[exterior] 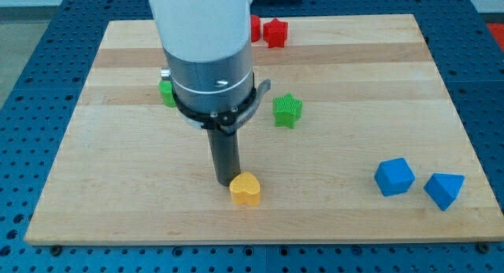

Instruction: Point your arm at the yellow hexagon

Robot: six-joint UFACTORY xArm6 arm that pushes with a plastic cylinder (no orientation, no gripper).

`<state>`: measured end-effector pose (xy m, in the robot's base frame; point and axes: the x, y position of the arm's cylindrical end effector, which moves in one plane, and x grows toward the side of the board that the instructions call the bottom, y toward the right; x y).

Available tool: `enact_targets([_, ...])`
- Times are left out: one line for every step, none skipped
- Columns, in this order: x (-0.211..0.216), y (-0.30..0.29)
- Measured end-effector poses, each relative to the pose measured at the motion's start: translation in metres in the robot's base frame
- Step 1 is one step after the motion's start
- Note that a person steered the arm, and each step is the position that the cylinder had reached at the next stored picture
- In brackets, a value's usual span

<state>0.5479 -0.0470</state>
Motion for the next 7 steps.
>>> enact_targets([0.006, 0.003])
enact_targets([-0.005, -0.008])
enact_targets([-0.041, -0.055])
enact_targets([-0.078, -0.075])
enact_targets([-0.093, -0.074])
enact_targets([-0.123, -0.066])
enact_targets([-0.161, -0.054])
